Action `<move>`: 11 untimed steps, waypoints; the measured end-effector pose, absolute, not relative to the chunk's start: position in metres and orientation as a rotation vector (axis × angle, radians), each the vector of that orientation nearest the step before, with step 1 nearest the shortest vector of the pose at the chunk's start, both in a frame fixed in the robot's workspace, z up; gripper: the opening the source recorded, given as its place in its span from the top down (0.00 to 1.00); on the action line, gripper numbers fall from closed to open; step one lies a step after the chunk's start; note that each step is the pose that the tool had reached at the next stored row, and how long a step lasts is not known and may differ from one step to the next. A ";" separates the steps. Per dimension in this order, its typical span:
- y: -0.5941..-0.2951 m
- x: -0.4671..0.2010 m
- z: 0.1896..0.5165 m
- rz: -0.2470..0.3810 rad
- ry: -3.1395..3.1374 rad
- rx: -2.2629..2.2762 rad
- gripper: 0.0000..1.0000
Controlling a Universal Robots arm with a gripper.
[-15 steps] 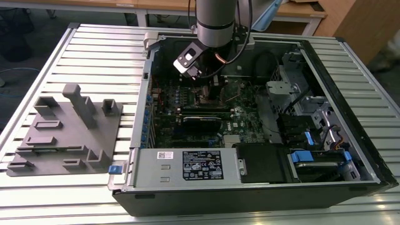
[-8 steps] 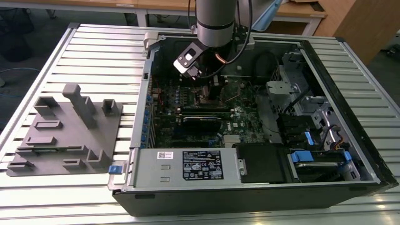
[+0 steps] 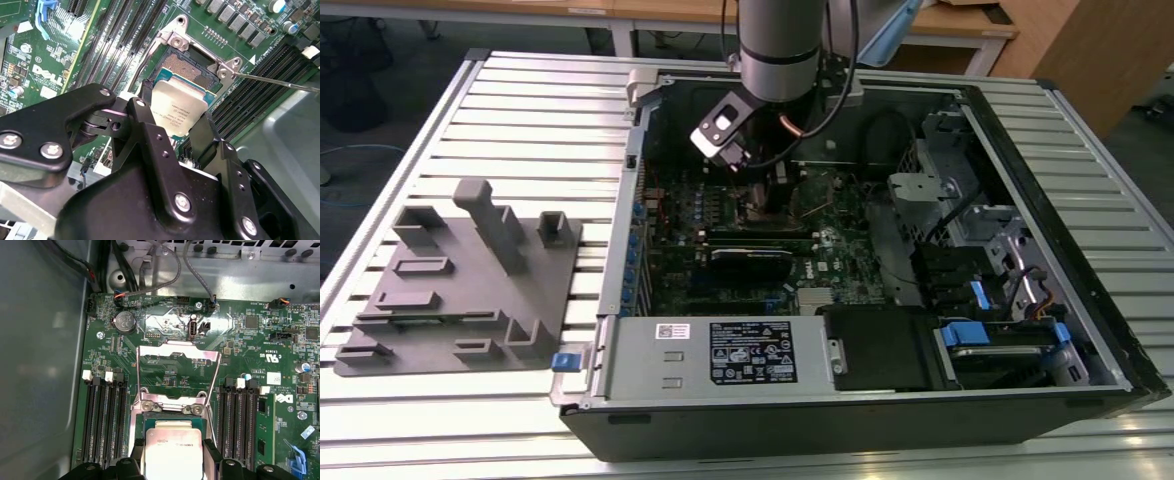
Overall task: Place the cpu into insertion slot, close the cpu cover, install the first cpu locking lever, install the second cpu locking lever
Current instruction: 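Place the cpu into insertion slot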
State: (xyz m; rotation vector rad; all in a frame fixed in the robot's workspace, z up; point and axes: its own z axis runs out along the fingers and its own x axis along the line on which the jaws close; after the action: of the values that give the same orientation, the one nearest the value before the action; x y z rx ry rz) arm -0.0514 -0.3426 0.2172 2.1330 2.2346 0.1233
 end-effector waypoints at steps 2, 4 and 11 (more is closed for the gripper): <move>-0.343 -0.051 0.215 0.123 2.240 2.127 0.46; -0.343 -0.051 0.212 0.123 2.244 2.124 0.46; -0.342 -0.052 0.208 0.123 2.245 2.121 0.46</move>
State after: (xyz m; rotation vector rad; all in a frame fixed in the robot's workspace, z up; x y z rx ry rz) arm -0.0521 -0.3423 0.2075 2.1211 2.2454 0.1228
